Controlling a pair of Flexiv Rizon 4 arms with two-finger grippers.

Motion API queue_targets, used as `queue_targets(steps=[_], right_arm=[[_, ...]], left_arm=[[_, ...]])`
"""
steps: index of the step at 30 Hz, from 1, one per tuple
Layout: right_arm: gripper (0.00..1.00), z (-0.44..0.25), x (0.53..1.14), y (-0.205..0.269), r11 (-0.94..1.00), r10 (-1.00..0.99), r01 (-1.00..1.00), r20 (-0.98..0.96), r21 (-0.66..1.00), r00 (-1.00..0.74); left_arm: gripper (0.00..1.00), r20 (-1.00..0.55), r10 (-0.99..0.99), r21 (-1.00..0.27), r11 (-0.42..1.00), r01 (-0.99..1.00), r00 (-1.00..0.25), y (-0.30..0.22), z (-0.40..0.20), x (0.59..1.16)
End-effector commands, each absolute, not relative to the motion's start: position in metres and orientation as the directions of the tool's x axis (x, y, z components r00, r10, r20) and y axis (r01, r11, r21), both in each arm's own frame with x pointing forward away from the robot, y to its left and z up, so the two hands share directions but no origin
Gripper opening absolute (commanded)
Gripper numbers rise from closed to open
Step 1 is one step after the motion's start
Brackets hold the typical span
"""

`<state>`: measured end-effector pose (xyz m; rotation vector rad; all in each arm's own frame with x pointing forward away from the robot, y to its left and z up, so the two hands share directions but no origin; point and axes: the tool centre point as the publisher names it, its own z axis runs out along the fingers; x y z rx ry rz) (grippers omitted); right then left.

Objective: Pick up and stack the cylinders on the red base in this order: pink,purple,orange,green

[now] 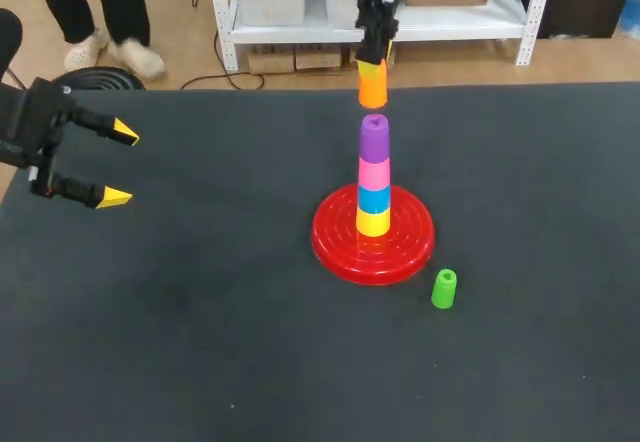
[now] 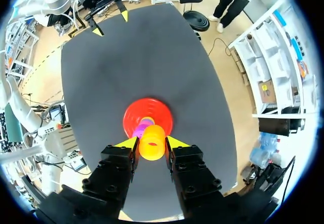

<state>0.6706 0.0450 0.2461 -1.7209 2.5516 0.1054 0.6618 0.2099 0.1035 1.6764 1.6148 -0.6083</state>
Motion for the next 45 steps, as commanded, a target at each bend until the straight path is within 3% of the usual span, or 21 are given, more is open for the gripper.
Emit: queue_targets(steps=[1, 45], right_arm=[[0.00, 0.241, 0.664, 0.041, 0.376, -0.918, -0.926, -0.122, 0.023, -0.376], [0.00, 0.215, 0.648, 0.038, 0.400, -0.903, -0.912, -0.127, 0.093, -0.410]], left_arm=[[1.00, -0.758, 0.644, 0.175, 0.044, 0.984, 0.106, 0.210, 0.103, 0.661], [1.00, -0.758, 0.644, 0.175, 0.044, 0.984, 0.106, 0.210, 0.103, 0.661]])
